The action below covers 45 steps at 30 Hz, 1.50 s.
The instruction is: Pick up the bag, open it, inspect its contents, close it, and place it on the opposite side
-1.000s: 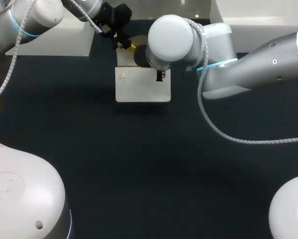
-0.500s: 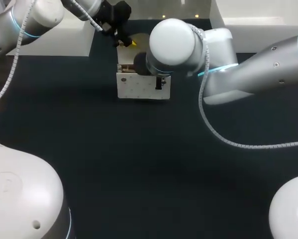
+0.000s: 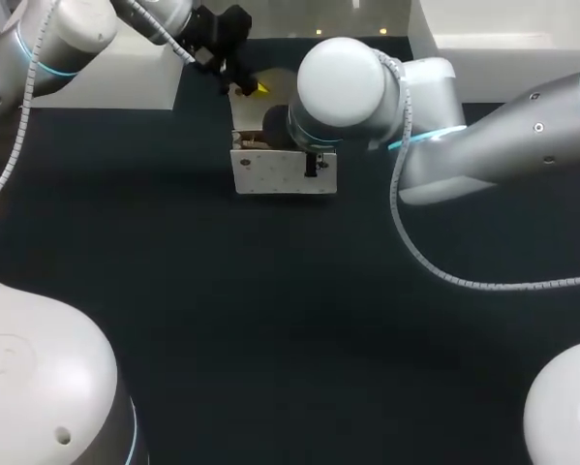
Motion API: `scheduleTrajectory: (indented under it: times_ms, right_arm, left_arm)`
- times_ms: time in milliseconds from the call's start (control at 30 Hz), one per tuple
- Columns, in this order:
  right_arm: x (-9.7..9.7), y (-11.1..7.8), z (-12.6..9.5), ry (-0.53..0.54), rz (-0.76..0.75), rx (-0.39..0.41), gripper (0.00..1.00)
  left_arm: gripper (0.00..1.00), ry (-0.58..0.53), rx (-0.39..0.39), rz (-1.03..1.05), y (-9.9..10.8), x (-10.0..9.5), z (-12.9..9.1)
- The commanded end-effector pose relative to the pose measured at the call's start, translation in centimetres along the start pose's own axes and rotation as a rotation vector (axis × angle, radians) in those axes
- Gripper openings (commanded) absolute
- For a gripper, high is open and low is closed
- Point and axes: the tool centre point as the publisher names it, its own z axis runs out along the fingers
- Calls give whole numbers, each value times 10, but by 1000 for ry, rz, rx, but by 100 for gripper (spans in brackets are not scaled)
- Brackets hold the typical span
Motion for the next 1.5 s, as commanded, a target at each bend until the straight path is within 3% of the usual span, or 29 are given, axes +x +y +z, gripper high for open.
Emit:
scheduleTrajectory:
  times_ms: [33,567,667,700,733,1500]
  right_arm:
    - [-2,2,10,9,0,5,0]
    - [7,-6,24,71,4,29,0]
    - [8,-7,24,77,4,30,50]
    - [9,-7,25,79,4,30,90]
    - [9,-7,26,83,4,30,100]
    - [15,-6,35,120,8,12,100]
  left_arm:
    - [0,20,23,0,2,0,-3]
    - [0,95,51,12,4,6,2]
    - [0,112,50,23,5,6,4]
    - [0,114,47,27,5,6,5]
    - [0,118,48,30,5,6,6]
    - [0,143,49,55,4,7,10]
